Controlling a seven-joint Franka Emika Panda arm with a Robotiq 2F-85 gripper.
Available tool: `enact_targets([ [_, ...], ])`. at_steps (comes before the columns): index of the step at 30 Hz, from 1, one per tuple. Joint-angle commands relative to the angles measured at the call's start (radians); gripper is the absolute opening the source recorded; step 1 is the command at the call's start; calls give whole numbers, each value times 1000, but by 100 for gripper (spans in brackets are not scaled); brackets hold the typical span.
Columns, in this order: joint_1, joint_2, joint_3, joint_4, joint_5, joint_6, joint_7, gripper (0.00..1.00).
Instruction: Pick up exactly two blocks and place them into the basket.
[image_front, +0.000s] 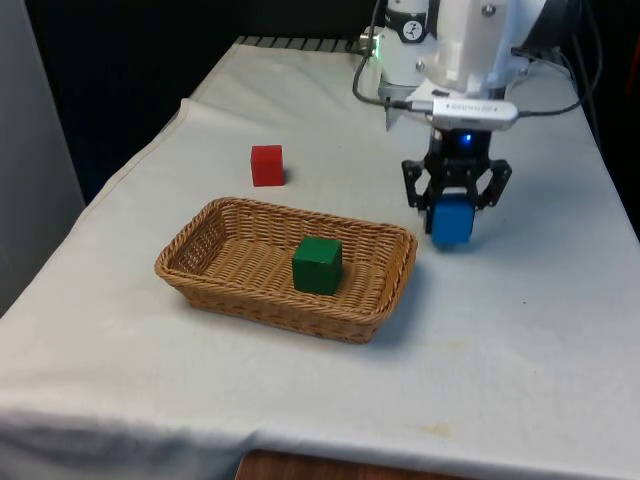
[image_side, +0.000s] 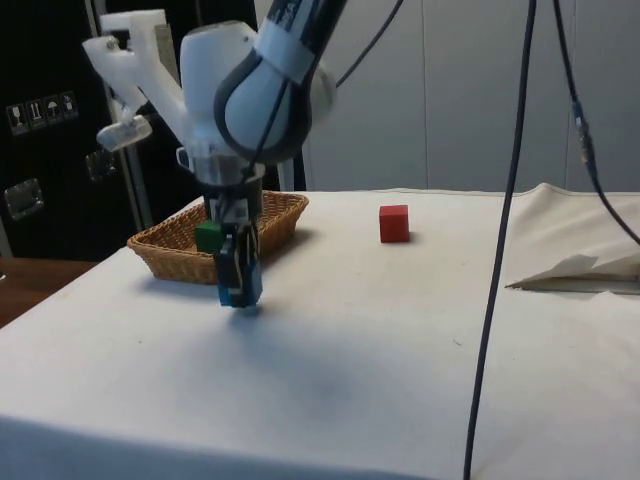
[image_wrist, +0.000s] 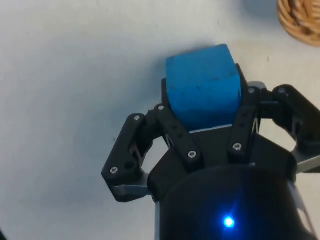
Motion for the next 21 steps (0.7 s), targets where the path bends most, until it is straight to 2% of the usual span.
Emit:
enact_targets([
  [1,7,-29,-7,-13,-8,-17,6,1],
  [6,5,-76,-9,-21,-21,-51,6,1],
  [8,0,-77,-3,-20,-15,-49,0,1],
  [9,4,-92,-10,-22,-26,-64,3,1],
  [16,-4,-140,-13,-21,-26,-99,-16,1],
  [21,-8,-174,-28,-18,-32,-122,-41,1],
])
